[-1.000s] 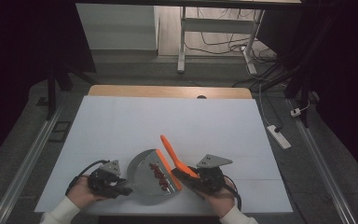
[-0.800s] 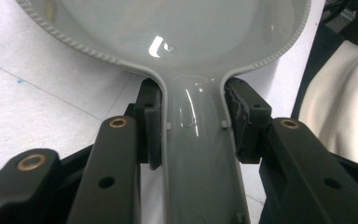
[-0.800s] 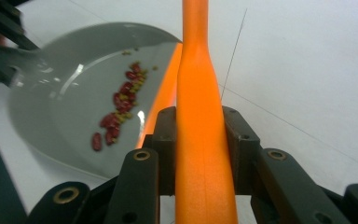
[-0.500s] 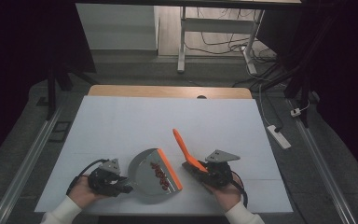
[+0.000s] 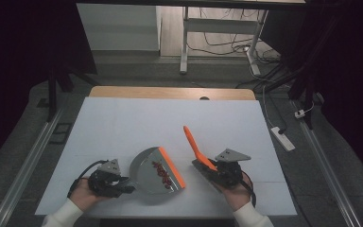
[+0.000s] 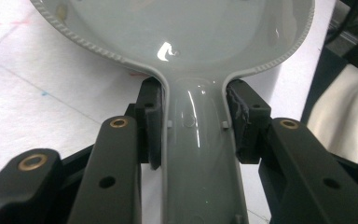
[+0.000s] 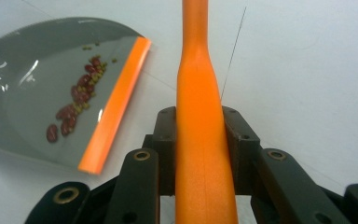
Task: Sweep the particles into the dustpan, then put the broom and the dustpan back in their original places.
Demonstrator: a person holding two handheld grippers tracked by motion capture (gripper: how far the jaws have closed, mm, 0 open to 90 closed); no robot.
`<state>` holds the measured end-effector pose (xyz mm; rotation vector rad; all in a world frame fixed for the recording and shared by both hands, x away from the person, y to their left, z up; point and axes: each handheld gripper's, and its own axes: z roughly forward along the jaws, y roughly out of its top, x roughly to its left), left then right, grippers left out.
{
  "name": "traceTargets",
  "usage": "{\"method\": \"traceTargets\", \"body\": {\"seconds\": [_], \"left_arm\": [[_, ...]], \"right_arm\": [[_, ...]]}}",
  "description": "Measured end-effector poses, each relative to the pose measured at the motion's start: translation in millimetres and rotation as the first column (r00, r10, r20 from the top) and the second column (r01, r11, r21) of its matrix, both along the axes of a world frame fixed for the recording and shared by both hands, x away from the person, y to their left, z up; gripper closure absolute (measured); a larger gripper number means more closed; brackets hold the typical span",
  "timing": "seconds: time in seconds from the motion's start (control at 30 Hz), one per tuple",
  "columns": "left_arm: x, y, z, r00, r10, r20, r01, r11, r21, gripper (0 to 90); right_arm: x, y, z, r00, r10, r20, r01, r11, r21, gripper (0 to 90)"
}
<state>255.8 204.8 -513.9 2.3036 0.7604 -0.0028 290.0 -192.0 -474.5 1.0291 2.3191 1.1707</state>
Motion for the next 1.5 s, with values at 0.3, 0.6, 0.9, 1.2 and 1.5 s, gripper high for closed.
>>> {"method": "traceTargets", "body": {"seconds": [0.3, 0.6, 0.9, 1.2, 1.5], "left_arm": [[-4.1, 6.7, 3.6, 0.9962, 0.086, 0.011, -0.085, 0.9952, -0.048, 61.3], [-0.9, 8.3, 3.6, 0.9895, 0.144, -0.003, -0.144, 0.9881, -0.053, 61.3], [-2.3, 10.8, 4.2, 0.9762, 0.217, -0.006, -0.217, 0.9749, -0.050, 61.3], [-3.6, 8.7, 2.0, 0.9586, 0.285, 0.005, -0.285, 0.9585, -0.008, 61.3], [-10.9, 16.2, 0.3, 0.9279, 0.373, 0.007, -0.372, 0.9276, -0.033, 61.3]], "right_arm": [[4.3, -10.8, 3.2, 0.9999, -0.013, 0.008, 0.013, 1.000, -0.004, 70.4], [3.2, -19.7, 6.6, 1.0000, -0.007, 0.000, 0.007, 1.000, 0.004, 70.3], [0.5, -32.1, 7.0, 0.9997, 0.003, -0.026, -0.003, 1.000, 0.015, 70.3], [-3.0, -49.5, 8.5, 0.9992, 0.004, -0.040, -0.003, 1.000, 0.021, 70.4], [-6.3, -60.6, 9.1, 0.9988, -0.003, -0.049, 0.005, 0.999, 0.037, 70.4]]}}
